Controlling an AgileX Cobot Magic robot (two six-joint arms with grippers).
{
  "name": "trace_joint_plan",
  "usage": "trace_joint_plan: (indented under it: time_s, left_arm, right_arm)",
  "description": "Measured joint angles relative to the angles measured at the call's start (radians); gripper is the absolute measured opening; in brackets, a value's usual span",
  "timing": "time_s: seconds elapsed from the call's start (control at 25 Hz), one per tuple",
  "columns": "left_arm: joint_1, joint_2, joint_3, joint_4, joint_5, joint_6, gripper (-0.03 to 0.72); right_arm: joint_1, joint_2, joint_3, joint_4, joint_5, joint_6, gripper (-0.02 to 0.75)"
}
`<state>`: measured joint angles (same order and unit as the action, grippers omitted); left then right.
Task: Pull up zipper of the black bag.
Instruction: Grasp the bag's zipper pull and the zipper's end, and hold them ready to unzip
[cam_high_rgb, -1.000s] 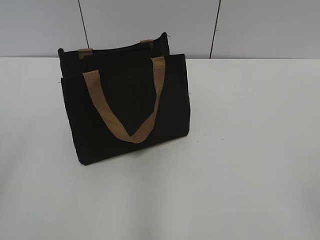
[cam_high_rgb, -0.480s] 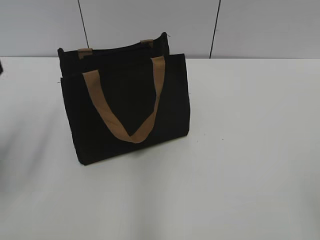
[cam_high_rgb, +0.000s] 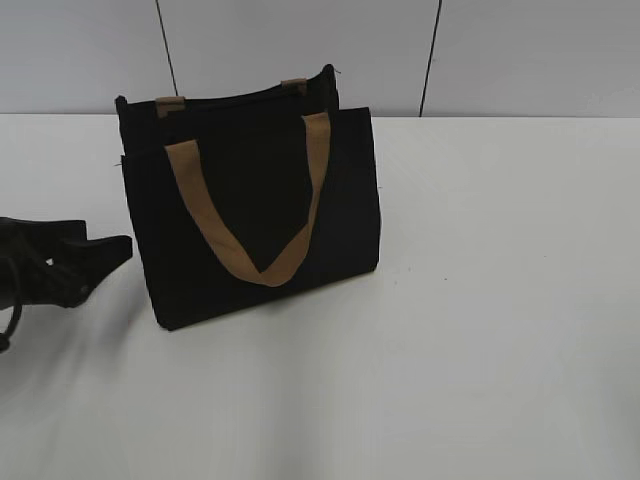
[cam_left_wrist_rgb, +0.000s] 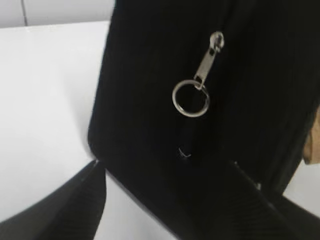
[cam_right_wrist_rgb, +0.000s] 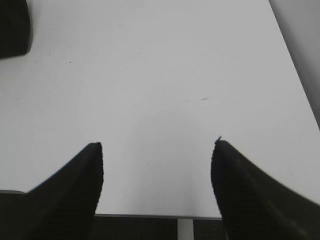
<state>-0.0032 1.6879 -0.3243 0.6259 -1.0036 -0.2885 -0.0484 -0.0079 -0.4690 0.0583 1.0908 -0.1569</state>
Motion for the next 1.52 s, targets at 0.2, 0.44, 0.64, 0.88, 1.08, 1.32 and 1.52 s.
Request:
trace_joint_plan:
  time_s: [0.2, 0.44, 0.64, 0.88, 1.08, 1.32, 1.52]
  left_arm:
    - [0.002, 0.149, -0.110, 0.128, -0.024, -0.019, 0.547]
    - [0.002, 0.254, -0.206, 0.201, -0.025, -0.041, 0.463]
    - [0.002, 0.299, -0.264, 0.224, -0.027, -0.041, 0.428]
    - [0.002, 0.333, -0.305, 0.240, -0.047, -0.053, 0.368]
    - [0.002, 0.343, -0.311, 0.251, -0.082, -0.061, 0.192]
    - [0.002, 0.339, -0.311, 0.261, -0.114, -0.069, 0.023]
    - [0.002, 0.239, -0.311, 0.301, -0.065, -0.140, 0.023]
  right_arm:
    - [0.000, 0.000, 0.000, 0.000, 0.000, 0.000, 0.515]
    - [0.000, 0.000, 0.000, 0.000, 0.000, 0.000, 0.515]
    - [0.000, 0.000, 0.000, 0.000, 0.000, 0.000, 0.515]
    - [0.000, 0.000, 0.000, 0.000, 0.000, 0.000, 0.515]
    - [0.000, 0.000, 0.000, 0.000, 0.000, 0.000, 0.515]
    - [0.000, 0.000, 0.000, 0.000, 0.000, 0.000, 0.515]
    - [0.000, 0.000, 0.000, 0.000, 0.000, 0.000, 0.515]
